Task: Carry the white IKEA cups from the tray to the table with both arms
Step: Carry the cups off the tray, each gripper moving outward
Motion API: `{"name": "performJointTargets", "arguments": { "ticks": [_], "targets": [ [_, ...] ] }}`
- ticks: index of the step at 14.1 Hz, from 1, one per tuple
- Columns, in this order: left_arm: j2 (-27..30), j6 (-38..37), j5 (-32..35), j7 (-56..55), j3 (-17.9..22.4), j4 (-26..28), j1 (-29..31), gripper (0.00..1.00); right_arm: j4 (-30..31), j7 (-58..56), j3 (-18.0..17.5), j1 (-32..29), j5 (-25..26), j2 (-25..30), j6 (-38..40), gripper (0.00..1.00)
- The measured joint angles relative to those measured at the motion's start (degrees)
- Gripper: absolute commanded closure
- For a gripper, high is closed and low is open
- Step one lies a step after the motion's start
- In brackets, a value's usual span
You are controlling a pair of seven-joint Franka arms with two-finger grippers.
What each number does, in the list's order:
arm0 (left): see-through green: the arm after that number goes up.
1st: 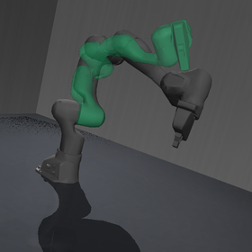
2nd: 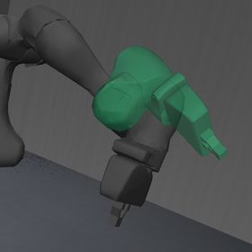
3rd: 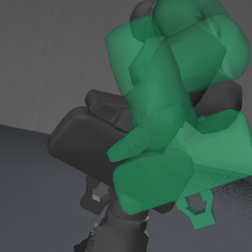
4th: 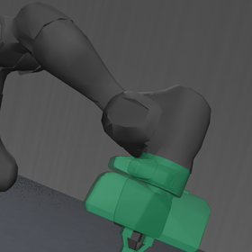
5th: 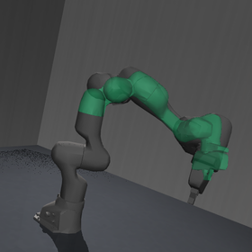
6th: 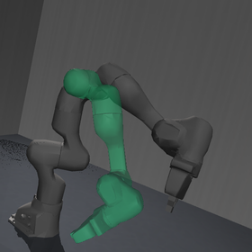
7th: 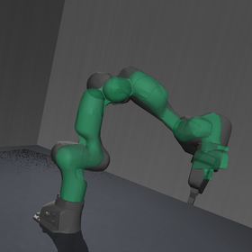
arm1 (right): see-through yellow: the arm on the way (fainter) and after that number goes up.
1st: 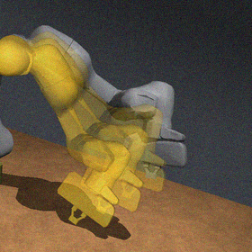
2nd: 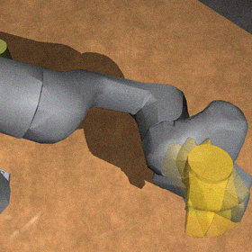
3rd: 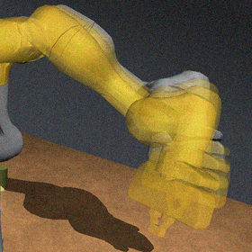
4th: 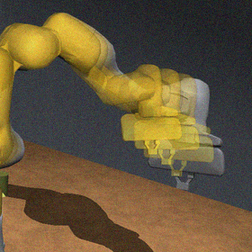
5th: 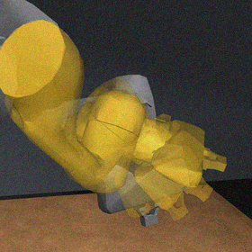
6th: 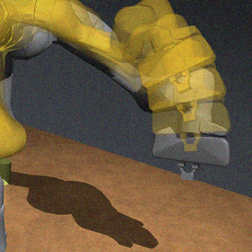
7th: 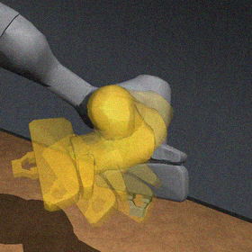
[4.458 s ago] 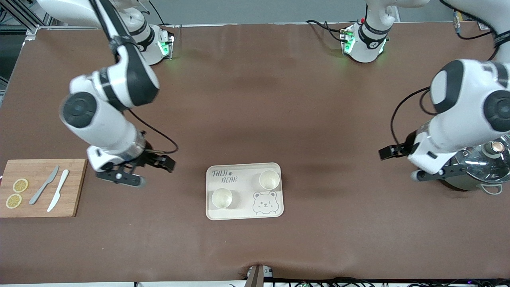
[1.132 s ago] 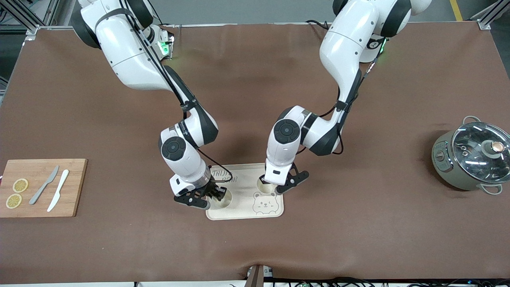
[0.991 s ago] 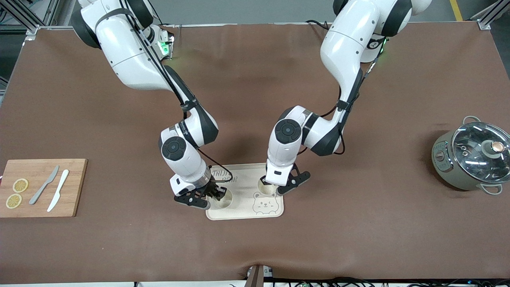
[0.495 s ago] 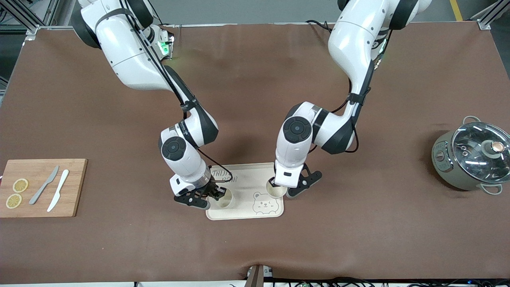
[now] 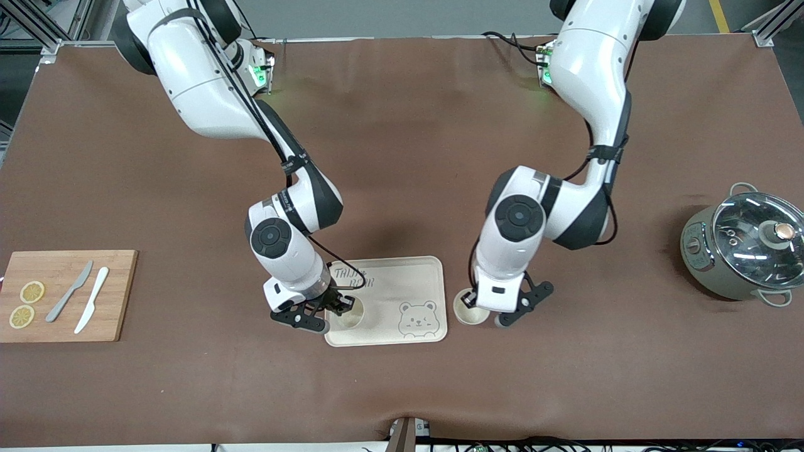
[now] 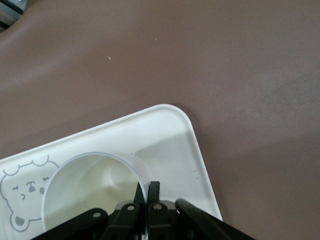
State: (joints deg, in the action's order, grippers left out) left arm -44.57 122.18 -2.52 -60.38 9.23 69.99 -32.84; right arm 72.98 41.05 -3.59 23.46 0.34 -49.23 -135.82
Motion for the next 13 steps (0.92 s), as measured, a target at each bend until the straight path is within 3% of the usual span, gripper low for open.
{"name": "performJointTargets", "arguments": {
  "ticks": [5,13],
  "targets": [
    [0.6,-3.3,0.0,8.9,0.1,0.0,5.7,1.00,-1.6,-4.6,0.8,-2.0,0.0,4.1,7.9,1.00],
    [1.0,-4.1,0.0,21.7,0.1,1.4,15.0,1.00,-1.6,-26.3,0.9,-12.4,0.0,9.1,17.5,1.00]
  ]
}}
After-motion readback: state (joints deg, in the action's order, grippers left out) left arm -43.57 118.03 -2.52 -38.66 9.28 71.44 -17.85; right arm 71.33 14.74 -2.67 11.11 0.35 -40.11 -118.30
